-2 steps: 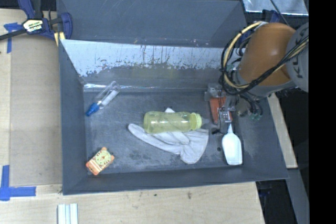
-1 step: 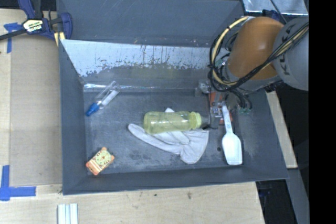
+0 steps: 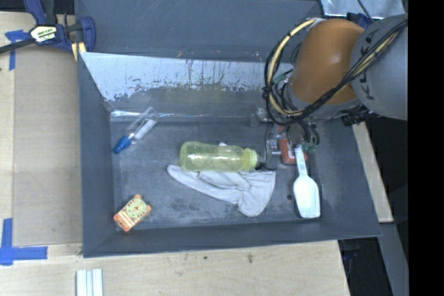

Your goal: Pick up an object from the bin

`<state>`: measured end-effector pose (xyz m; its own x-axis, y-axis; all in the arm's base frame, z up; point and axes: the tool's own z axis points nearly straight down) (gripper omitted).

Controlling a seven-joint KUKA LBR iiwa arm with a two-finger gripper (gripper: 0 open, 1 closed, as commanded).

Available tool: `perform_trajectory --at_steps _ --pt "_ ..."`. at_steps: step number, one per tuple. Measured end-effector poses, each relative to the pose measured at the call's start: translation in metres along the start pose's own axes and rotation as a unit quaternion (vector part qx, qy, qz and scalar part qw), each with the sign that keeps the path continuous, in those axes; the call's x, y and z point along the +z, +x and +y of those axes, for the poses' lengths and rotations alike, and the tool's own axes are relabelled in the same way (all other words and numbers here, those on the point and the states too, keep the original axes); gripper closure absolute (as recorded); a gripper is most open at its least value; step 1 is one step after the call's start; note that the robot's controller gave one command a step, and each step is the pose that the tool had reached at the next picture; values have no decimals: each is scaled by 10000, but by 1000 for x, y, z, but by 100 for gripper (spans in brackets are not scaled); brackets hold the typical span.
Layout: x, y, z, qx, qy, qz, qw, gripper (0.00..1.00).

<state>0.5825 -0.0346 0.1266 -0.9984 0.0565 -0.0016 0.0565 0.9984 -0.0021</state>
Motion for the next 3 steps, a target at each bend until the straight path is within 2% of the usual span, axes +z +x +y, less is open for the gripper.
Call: perform_trajectory --at_steps 1,2,3 --pt "13 7 39 -240 -12 -8 9997 0" --pt "32 10 43 -1021 -11 -6 9948 0" --pt "52 11 94 509 -23 -63 9987 100"
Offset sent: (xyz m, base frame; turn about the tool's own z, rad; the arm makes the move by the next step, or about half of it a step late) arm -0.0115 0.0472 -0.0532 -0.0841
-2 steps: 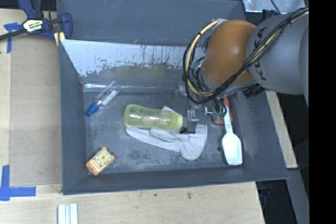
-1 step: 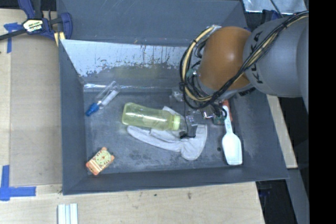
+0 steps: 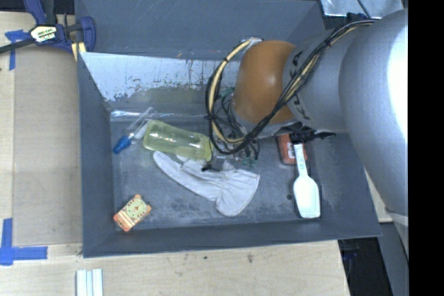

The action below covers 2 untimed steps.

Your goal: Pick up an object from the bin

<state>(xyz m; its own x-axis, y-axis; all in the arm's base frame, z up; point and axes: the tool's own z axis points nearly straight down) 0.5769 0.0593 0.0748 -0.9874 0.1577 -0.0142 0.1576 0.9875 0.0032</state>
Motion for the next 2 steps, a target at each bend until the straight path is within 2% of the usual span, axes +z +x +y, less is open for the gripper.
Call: perform_trajectory --at_steps 1,2 --pt "0 0 0 -1 0 0 10000 100" --pt "-116 26 -7 164 20 65 9998 100"
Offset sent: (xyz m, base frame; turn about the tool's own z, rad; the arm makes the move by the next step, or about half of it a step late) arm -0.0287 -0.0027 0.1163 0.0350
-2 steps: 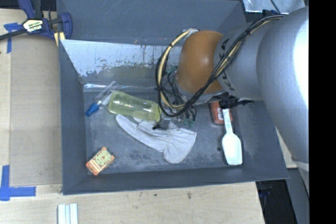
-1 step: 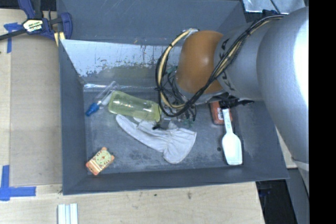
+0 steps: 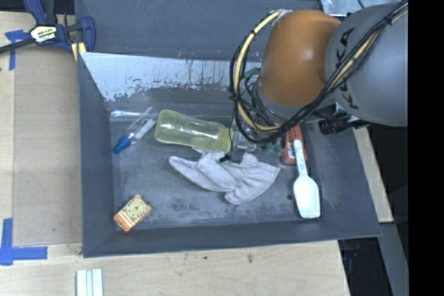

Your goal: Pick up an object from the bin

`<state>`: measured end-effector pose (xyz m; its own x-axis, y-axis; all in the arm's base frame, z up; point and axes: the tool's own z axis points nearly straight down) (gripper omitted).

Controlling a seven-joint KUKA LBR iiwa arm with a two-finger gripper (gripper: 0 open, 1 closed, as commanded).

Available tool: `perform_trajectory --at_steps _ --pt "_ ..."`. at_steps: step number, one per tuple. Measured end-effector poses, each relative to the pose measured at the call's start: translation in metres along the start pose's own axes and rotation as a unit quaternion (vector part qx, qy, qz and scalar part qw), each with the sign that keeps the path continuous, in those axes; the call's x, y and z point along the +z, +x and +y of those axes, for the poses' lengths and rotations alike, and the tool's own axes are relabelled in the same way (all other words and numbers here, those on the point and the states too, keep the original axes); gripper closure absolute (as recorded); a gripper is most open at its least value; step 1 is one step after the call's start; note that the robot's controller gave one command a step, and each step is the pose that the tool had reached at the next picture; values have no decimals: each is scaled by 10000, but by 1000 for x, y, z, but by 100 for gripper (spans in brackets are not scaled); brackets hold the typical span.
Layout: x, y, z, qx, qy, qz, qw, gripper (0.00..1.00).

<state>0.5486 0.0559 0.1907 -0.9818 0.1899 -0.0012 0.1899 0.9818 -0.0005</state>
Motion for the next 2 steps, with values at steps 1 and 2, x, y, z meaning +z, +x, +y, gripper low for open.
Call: perform_trajectory --at_steps 1,2 --pt "0 0 0 -2 0 1 10000 100" --pt "-93 -20 -14 59 -1 -3 10000 100"
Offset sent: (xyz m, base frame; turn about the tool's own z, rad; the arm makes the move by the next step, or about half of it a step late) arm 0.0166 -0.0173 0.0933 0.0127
